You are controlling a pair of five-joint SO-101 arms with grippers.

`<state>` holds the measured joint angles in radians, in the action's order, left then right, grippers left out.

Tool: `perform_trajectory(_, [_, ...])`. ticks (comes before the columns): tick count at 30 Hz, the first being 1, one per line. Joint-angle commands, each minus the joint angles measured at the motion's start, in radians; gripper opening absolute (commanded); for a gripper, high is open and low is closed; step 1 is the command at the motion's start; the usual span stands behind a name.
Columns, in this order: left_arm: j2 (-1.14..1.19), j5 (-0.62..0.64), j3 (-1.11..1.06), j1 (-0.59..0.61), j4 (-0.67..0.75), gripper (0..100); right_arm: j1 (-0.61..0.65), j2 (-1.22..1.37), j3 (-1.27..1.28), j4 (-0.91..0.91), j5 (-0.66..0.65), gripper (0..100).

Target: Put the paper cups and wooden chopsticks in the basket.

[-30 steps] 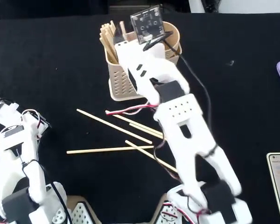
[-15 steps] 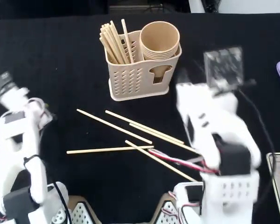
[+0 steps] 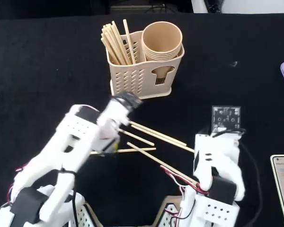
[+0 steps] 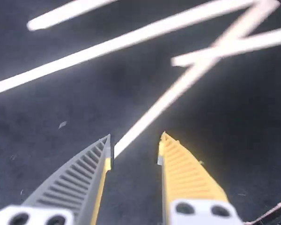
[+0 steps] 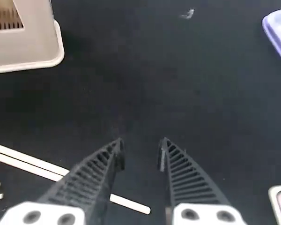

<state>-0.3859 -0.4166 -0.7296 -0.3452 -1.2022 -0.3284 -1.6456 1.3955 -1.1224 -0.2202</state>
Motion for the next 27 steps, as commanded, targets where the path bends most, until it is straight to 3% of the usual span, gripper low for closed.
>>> perform_trajectory(1, [-0.017,0.005,0.081,-0.097,-0.014,17,-0.029,-0.071,0.079,0.046,-0.009,12.5])
perform_trajectory(9, [-0.006,0.13,0.091,-0.209,0.104,27,-0.031,-0.13,0.159,0.038,-0.011,12.4])
perform_trajectory(18, [-0.005,0.052,-0.051,-0.229,0.374,27,-0.031,-0.13,0.168,0.037,-0.011,12.4])
perform_trajectory(27, [0.212,-0.04,0.07,-0.228,0.311,26,-0.031,-0.13,0.168,0.037,-0.011,12.4])
